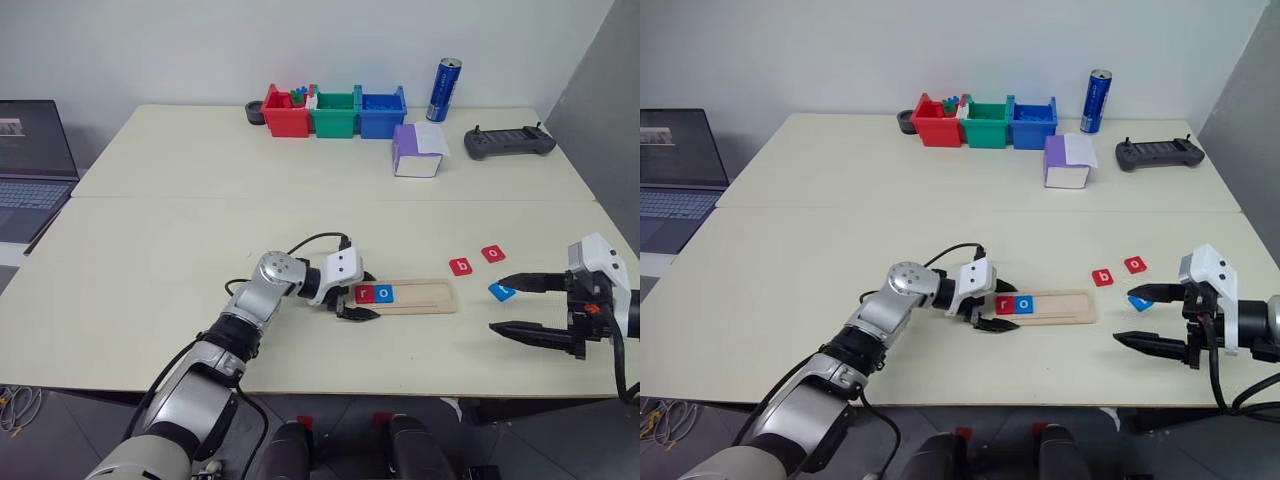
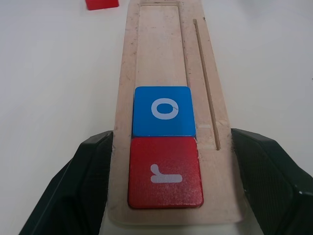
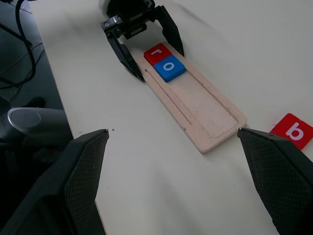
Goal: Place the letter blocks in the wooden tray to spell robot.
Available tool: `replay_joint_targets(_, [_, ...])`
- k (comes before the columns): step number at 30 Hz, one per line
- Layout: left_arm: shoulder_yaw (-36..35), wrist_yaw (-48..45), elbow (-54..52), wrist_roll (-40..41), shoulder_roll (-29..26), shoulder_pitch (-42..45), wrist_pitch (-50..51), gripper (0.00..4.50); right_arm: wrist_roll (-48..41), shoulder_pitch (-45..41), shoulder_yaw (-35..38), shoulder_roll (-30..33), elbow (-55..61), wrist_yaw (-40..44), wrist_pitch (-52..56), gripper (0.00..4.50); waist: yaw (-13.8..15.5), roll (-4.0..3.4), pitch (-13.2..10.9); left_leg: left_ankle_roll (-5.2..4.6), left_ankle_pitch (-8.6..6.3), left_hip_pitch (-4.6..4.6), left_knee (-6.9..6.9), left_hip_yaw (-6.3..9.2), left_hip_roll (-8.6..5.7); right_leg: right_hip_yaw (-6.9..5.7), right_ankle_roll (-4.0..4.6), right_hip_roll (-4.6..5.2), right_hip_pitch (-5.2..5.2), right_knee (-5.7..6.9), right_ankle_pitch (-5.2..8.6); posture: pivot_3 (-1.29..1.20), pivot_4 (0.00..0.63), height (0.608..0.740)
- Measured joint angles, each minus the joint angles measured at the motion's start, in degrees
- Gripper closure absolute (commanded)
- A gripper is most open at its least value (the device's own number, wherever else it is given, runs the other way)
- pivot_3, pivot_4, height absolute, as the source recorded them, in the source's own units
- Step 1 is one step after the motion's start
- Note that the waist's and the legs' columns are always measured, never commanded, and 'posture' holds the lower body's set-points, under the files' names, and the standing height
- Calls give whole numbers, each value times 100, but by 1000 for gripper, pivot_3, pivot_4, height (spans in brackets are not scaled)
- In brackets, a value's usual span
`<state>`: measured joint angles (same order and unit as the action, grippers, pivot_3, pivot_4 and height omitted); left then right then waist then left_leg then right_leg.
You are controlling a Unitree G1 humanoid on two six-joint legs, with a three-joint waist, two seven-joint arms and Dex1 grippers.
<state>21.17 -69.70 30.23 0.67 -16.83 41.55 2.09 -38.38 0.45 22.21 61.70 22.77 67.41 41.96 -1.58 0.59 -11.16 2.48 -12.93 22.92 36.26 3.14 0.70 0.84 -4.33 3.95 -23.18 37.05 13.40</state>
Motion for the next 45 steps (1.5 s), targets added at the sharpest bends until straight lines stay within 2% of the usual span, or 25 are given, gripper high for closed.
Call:
replay_joint_targets(13, [-4,-598,-48,48,-104,129,215,1120,1,-57,-55,1,-56,-6,-11,0,-1,0,0,0,0,0,1,0,0,0,0,0,0,1,0,0,150,740])
replay_joint_targets(37, [-2,-280,-273,-73,-97,-86,232,1120,123,-243,-228,1,-261,-42,-99,0,-5,0,0,0,0,-1,2,0,0,1,0,0,0,2,0,0,150,740])
replay_joint_targets(39, [-2,-286,-314,-60,-96,-113,325,378,123,-246,-242,1,-262,-46,-100,0,-5,0,0,0,0,-1,2,0,0,1,0,0,0,2,0,0,150,740])
replay_joint_targets(40, [-3,-296,-332,-57,-96,-119,376,156,124,-254,-261,1,-264,-47,-101,0,-6,0,0,0,0,-1,2,0,0,1,0,0,0,3,0,0,150,740])
replay_joint_targets(45, [-7,-338,-527,-33,-100,-153,632,52,124,-309,-298,1,-272,-50,-105,0,-6,0,0,0,0,-1,3,0,0,1,0,0,0,4,0,0,150,740])
